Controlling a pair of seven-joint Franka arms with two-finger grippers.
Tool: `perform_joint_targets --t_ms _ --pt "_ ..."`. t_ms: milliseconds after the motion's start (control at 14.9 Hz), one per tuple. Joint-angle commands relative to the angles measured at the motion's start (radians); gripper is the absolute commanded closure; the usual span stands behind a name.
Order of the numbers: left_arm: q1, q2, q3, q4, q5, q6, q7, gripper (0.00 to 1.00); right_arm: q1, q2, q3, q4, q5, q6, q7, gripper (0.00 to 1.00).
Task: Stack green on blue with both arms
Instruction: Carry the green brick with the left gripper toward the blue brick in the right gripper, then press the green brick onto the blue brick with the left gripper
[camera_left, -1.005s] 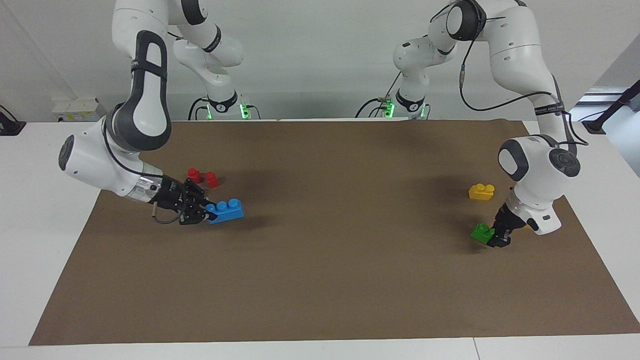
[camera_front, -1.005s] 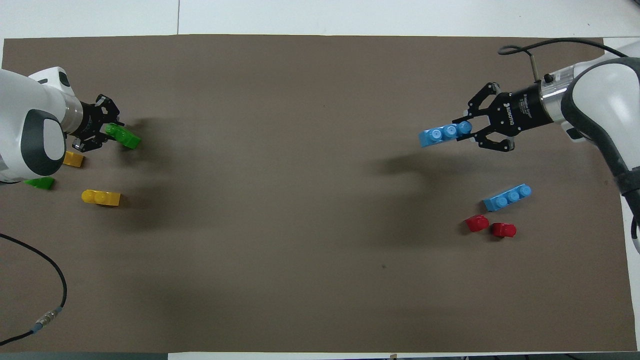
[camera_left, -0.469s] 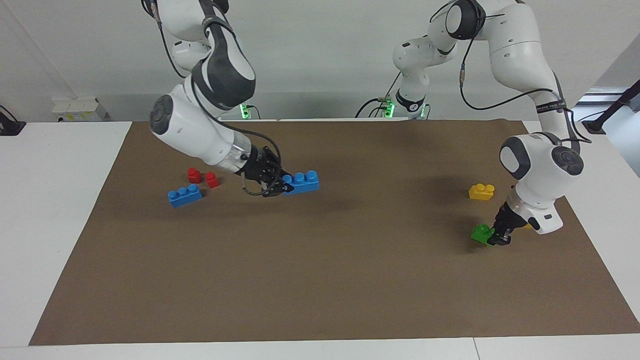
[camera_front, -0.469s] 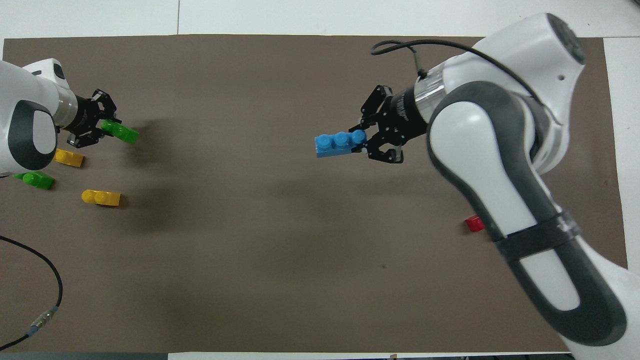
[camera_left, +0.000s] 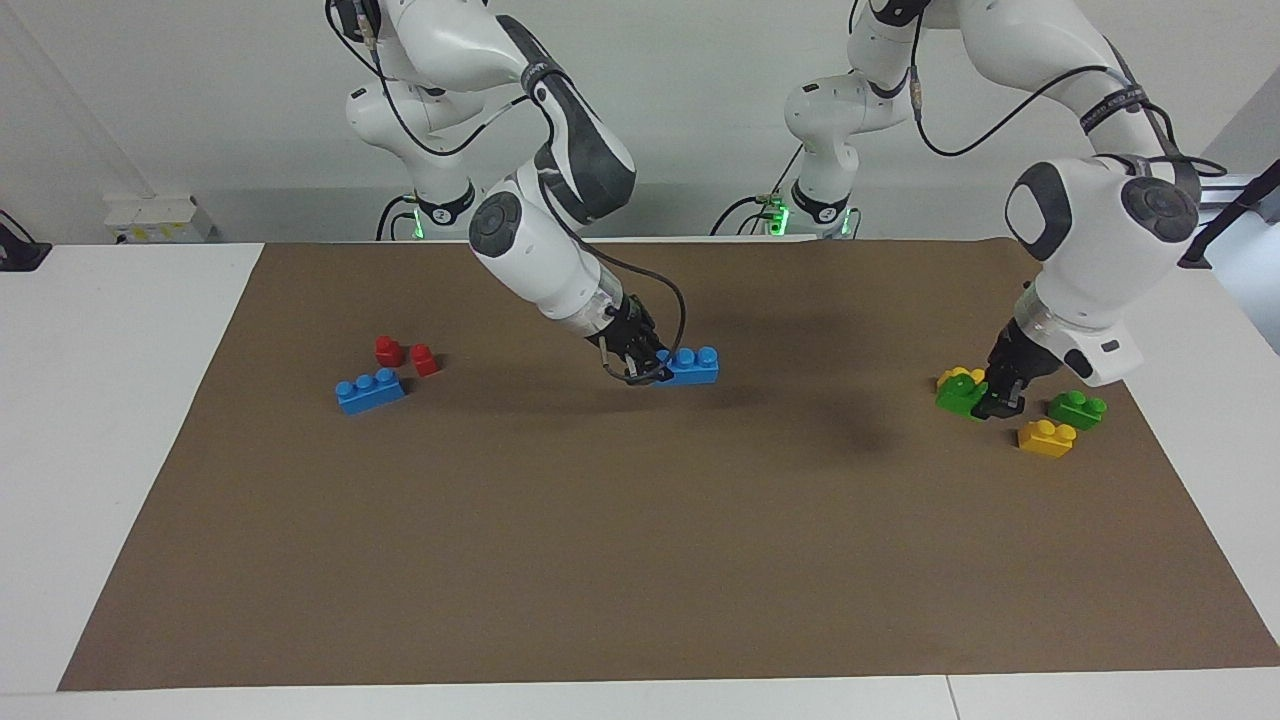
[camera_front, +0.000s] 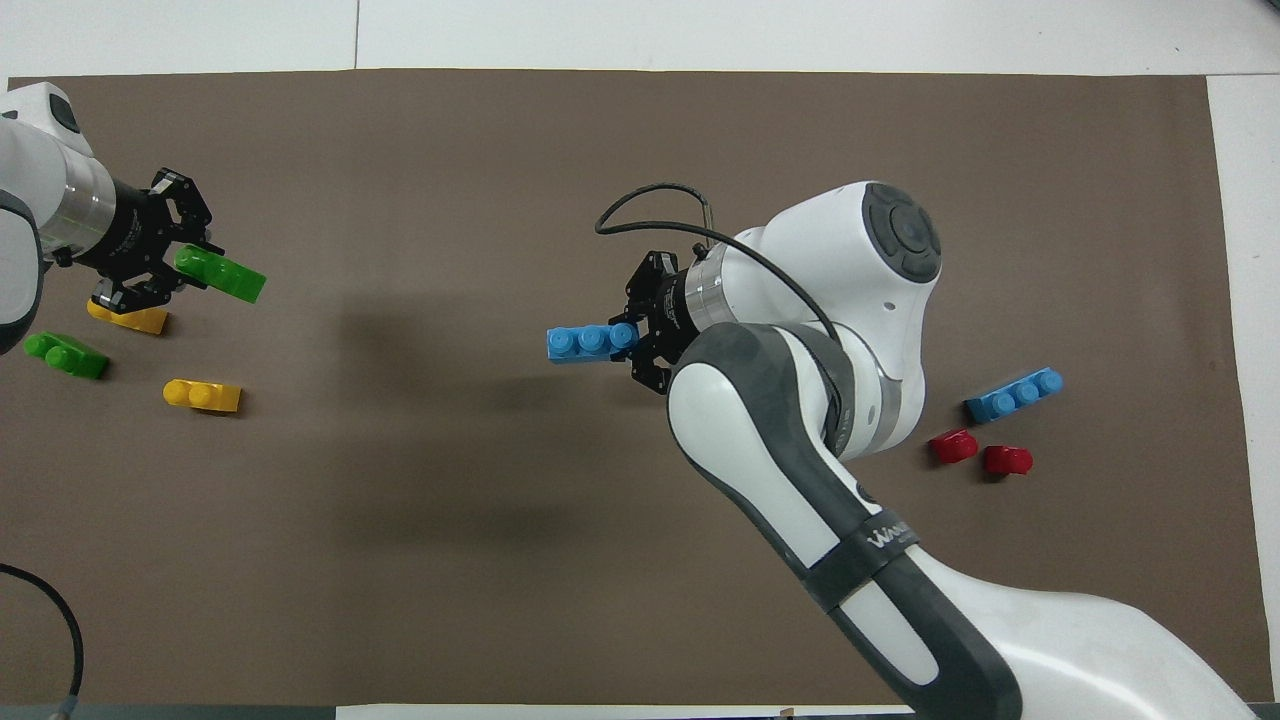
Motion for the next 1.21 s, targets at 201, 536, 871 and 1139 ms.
perform_joint_targets --t_ms 201,536,871,1139 --pt "-0.194 -0.072 0.010 -0.062 0.004 -0.028 -0.398 1.00 0.056 -0.026 0.001 -0.180 0.052 0.230 0.003 1.00" --pt "-0.404 -0.137 0.012 -0.271 0.004 0.215 -0.759 1.00 0.096 -0.020 0.001 -0.249 0.215 0.316 -0.233 1.00" --pt "-0.518 -0.126 0.013 -0.372 0.005 0.335 -0.908 1.00 0.098 -0.018 0.001 -0.272 0.299 0.342 -0.326 1.00" --pt "-0.553 -0.126 0.015 -0.443 0.007 0.401 -0.979 1.00 0.098 -0.017 0.001 -0.300 0.325 0.367 -0.326 1.00"
